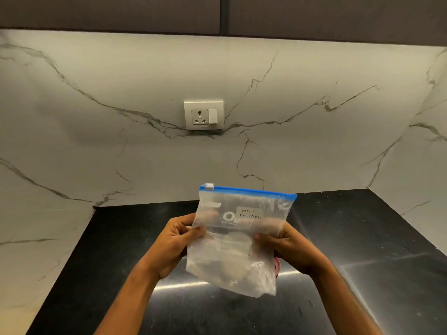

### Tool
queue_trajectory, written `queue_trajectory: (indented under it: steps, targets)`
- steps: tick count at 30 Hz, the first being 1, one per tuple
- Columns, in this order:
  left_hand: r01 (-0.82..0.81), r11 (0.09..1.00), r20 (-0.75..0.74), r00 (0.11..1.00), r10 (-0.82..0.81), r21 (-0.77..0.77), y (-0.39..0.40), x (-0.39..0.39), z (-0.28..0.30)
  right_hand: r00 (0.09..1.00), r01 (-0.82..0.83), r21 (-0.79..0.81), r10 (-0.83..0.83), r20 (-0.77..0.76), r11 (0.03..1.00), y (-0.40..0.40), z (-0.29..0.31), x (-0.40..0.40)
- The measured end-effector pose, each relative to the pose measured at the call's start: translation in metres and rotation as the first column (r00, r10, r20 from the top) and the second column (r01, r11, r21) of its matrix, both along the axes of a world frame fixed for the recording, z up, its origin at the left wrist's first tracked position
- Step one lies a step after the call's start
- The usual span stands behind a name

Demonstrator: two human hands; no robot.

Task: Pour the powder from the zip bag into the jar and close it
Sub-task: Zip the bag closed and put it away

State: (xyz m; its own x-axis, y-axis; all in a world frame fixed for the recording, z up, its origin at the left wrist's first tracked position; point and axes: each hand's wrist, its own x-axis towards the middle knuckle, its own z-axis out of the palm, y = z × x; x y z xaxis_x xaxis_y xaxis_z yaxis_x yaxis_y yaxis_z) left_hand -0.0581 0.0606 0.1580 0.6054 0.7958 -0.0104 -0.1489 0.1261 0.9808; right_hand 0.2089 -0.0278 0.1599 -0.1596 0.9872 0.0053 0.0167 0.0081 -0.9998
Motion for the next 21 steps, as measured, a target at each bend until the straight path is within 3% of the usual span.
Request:
queue_trajectory:
  steps: [5,10,12,15,18,21]
  targets:
    - [0.036,0.99,0.192,0.981,-0.009,-0.139,-0.004,-0.005,-0.007,0.959,-0.041,0.063,0.056,-0.278,0.997,0.002,0.003,0.003]
    - [0.03,0.963,0.306,0.95,0.056,-0.268,-0.003,-0.001,-0.014,0.918,-0.106,0.2,0.173,-0.357,0.974,0.005,0.003,-0.003]
    - [-0.02,0.956,0.339,0.933,0.124,-0.294,-0.004,0.005,-0.021,0.945,-0.026,0.156,0.075,-0.319,0.987,0.008,0.001,-0.001]
    - [0.039,0.904,0.442,0.881,0.17,-0.426,-0.008,0.018,-0.039,0.979,0.144,0.141,-0.12,-0.165,0.98,0.017,-0.01,0.002]
    - [0.037,0.848,0.461,0.851,0.25,-0.529,-0.016,0.036,-0.049,0.959,0.281,0.24,-0.283,-0.029,0.929,0.022,-0.021,-0.006]
    - [-0.076,0.842,0.378,0.869,0.318,-0.535,-0.015,0.056,-0.035,0.912,0.333,0.375,-0.397,0.104,0.865,0.022,-0.031,-0.013]
